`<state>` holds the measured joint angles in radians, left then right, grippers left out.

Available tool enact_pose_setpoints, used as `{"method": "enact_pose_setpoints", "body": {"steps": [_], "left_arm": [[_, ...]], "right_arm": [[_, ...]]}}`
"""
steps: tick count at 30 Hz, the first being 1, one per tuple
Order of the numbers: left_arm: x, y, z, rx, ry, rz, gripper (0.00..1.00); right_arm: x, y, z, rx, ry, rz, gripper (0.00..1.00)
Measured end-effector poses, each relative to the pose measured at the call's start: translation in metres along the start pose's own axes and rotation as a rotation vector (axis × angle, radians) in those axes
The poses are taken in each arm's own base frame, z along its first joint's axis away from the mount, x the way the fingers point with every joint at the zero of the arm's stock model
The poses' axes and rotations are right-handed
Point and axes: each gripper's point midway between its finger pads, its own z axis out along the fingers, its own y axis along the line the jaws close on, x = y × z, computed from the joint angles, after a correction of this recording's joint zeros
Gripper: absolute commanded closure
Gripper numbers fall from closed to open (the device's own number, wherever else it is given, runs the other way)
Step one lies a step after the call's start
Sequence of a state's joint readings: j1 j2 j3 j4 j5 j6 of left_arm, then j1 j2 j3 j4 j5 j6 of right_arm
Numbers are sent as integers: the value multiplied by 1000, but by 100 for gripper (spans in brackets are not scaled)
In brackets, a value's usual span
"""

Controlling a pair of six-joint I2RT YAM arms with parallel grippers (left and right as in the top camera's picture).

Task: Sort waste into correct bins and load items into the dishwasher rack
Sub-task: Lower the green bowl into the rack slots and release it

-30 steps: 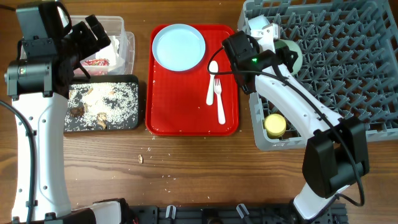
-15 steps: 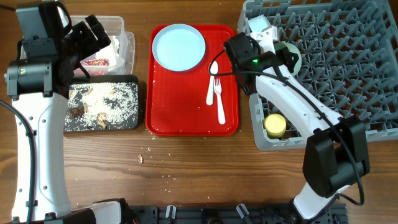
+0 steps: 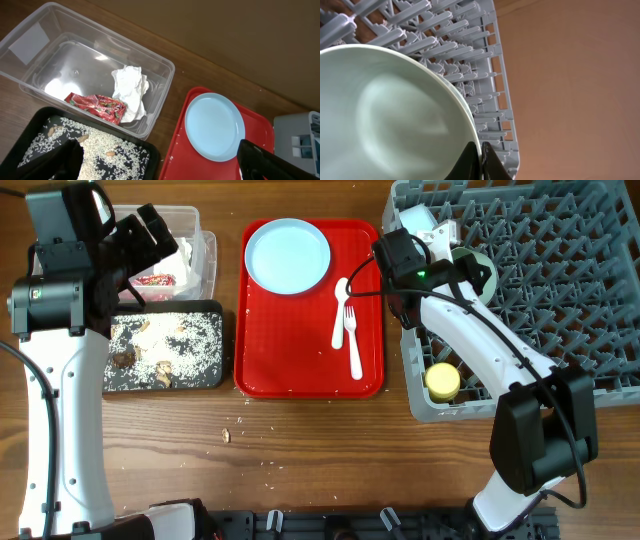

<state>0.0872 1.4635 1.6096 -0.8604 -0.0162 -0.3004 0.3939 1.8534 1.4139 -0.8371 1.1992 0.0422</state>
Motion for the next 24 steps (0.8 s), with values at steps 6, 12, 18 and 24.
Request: {"method": "enact_pose_setpoints", "body": {"steps": [6, 12, 18, 24], "left_arm": [[0, 0, 0, 0, 0, 0, 0], [0, 0, 0, 0, 0, 0, 0], [0, 0, 0, 0, 0, 0, 0], [0, 0, 0, 0, 0, 0, 0]], "right_arm": [[-1, -9, 0, 52, -1, -48, 96], [-7, -19, 0, 113, -11, -118, 96], [-8, -5, 1, 33, -16, -207, 96], [-8, -3, 1, 27, -18, -269, 96]]}}
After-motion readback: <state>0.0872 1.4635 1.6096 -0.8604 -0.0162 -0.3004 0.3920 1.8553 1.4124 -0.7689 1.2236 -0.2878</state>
